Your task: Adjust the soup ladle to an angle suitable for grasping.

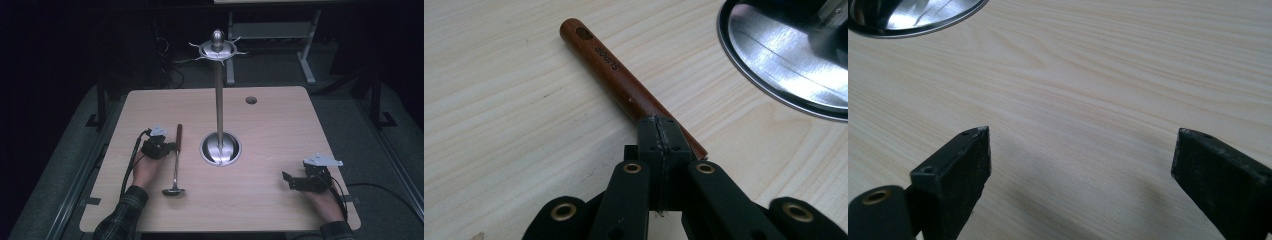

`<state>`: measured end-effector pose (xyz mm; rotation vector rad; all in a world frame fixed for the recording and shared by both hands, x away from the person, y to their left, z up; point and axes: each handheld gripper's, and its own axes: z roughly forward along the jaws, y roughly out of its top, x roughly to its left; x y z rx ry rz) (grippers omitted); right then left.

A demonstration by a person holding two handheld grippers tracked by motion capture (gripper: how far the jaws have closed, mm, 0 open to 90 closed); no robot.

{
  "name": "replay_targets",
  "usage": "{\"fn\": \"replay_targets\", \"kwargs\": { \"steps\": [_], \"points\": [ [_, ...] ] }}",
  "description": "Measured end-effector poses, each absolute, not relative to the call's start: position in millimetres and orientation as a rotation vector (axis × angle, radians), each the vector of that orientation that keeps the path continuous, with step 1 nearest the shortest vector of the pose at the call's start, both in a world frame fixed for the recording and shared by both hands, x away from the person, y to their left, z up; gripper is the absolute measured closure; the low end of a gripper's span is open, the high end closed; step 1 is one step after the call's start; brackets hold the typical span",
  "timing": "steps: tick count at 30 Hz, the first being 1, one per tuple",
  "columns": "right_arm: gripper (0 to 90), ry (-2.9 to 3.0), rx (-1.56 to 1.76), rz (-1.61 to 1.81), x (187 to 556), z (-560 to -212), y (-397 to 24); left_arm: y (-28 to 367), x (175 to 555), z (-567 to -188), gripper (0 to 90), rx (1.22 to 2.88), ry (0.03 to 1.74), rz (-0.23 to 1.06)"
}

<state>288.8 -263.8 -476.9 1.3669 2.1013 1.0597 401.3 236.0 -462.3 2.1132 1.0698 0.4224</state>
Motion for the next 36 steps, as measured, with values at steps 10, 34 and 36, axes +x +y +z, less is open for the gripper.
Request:
{"fn": "replay_targets", "kwargs": {
  "steps": [10, 34, 36],
  "points": [
    [8.4, 2.102, 1.369, 1.06, 289, -477, -264, 224, 399, -464, 89.8, 2.135, 1.027, 0.382],
    [8.5, 2.103, 1.367, 1.061, 289, -477, -264, 196, 390, -463, 89.8, 2.202, 0.914, 0.305],
    [8.5, 2.104, 1.366, 1.061, 289, -477, -264, 195, 390, -463, 89.8, 2.216, 0.899, 0.312]
  ]
}}
